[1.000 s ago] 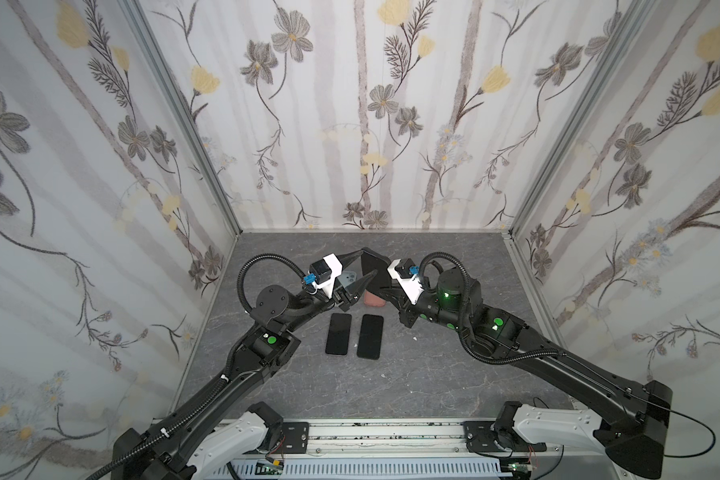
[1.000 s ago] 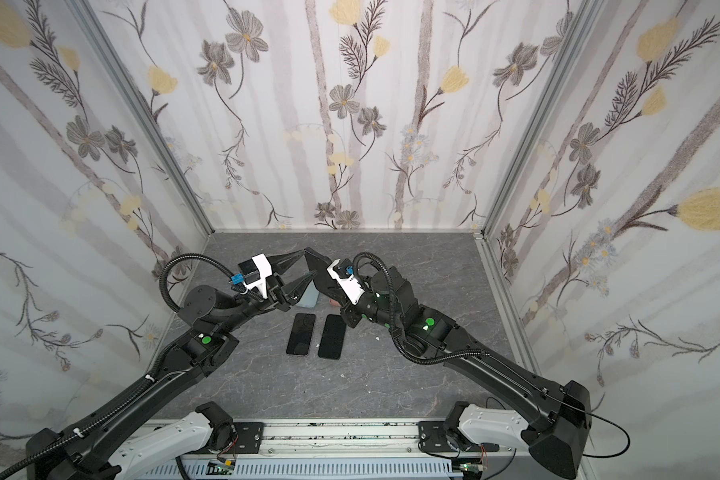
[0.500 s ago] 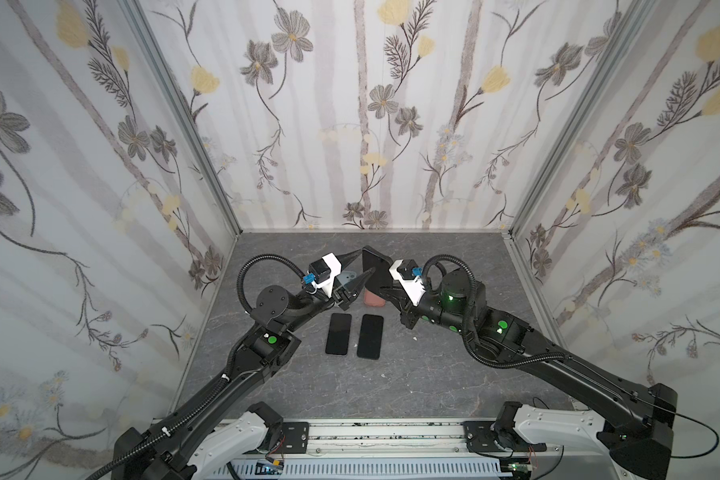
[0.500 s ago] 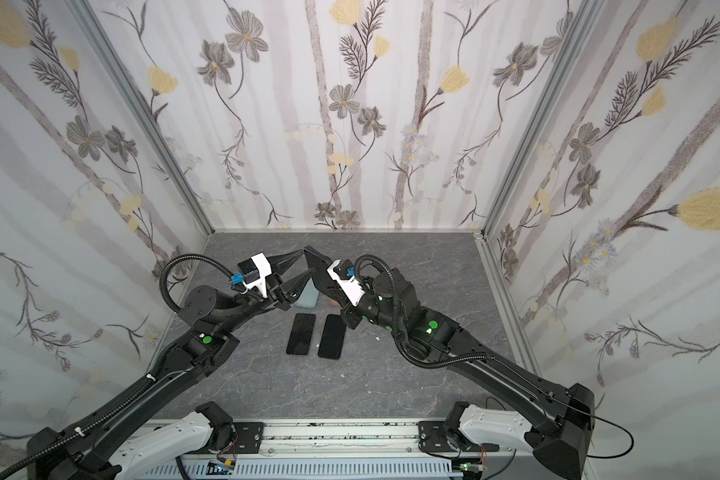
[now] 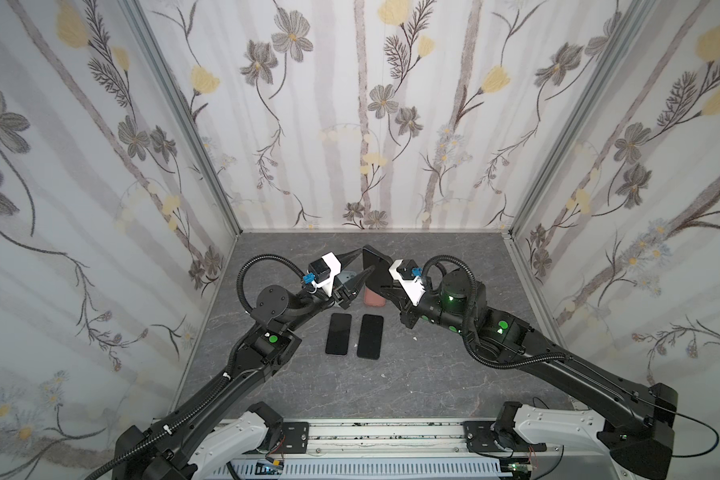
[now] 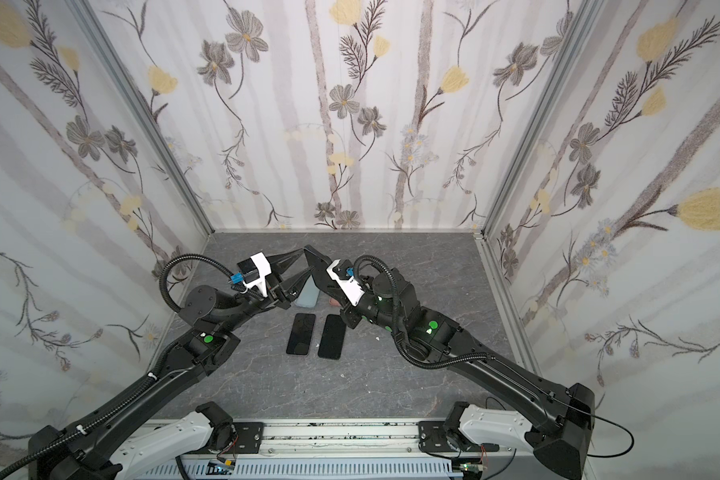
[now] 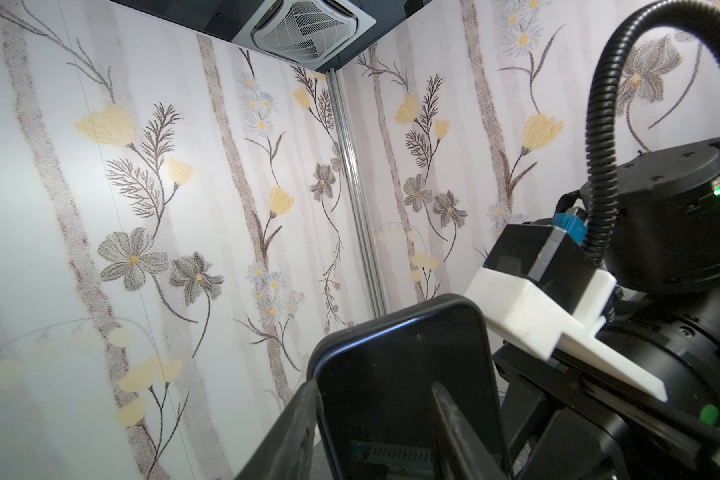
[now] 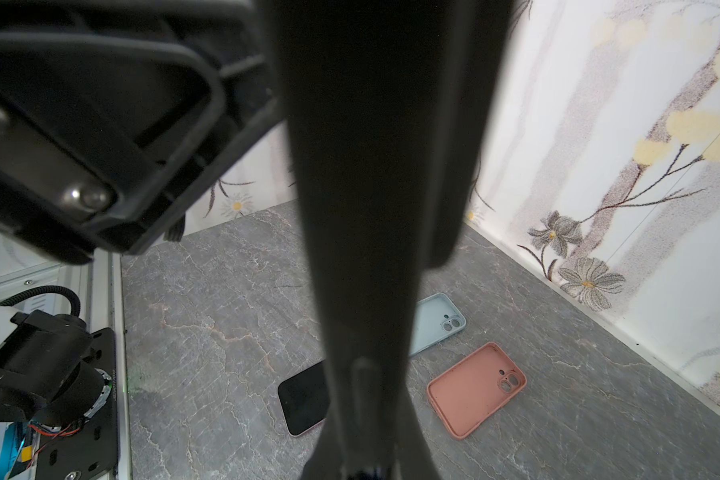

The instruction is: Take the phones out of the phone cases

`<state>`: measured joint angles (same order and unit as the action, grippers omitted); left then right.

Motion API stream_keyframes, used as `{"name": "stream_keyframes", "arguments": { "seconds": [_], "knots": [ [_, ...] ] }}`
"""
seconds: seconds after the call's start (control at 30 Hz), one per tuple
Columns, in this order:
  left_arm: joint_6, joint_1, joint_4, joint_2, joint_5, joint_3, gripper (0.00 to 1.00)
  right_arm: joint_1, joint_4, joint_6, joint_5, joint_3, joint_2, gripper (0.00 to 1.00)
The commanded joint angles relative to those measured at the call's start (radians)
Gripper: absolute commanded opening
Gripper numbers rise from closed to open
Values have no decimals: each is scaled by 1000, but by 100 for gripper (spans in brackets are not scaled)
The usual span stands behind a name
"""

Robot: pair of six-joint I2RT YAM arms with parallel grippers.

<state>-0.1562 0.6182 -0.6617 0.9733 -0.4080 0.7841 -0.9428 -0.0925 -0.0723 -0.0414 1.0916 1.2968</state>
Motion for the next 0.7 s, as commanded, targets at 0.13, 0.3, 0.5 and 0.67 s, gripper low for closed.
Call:
{"name": "stream_keyframes", "arguments": {
  "seconds": [0.13, 0.3, 0.5, 0.67],
  "knots": [
    [2, 0, 16, -1, -59, 6, 44, -12, 53, -88, -123, 20, 9, 0],
    [8, 0, 17, 3, -95, 15, 42, -11, 2, -117, -138, 40, 16, 0],
    [15, 0, 24, 4, -128, 19, 37, -11, -55, -147, -161, 71, 34, 0],
    [15, 0, 38, 9, -152, 27, 36, -10, -91, -169, -178, 88, 44, 0]
  ]
}}
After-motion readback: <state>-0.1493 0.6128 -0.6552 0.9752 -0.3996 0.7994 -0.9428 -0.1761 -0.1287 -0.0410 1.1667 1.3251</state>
